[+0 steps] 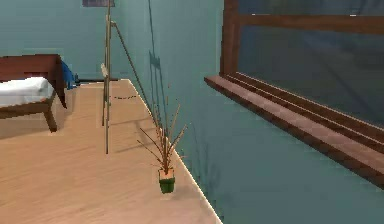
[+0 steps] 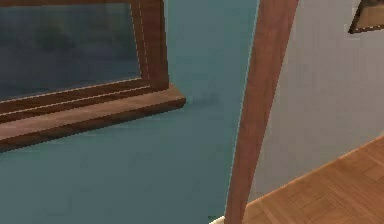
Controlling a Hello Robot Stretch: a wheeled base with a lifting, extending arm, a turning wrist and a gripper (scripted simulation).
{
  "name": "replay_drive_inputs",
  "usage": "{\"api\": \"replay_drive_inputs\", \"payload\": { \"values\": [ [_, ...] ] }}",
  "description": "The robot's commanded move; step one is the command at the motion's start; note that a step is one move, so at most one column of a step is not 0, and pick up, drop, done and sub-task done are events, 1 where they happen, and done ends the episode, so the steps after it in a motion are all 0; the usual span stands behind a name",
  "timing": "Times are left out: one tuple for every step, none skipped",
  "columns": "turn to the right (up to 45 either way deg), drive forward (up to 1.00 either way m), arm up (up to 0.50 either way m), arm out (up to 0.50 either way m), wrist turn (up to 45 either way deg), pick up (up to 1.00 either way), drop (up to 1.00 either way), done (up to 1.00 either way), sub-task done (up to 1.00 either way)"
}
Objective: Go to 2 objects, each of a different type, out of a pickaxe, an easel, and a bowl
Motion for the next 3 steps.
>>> {"api": "replay_drive_inputs", "payload": {
  "values": [
    [0.0,0.3,0.0,0.0,0.0,0.0,0.0,0.0,0.0],
    [-42.0,0.0,0.0,0.0,0.0,0.0,0.0,0.0,0.0],
    [0.0,0.85,0.0,0.0,0.0,0.0,0.0,0.0,0.0]
  ]
}}
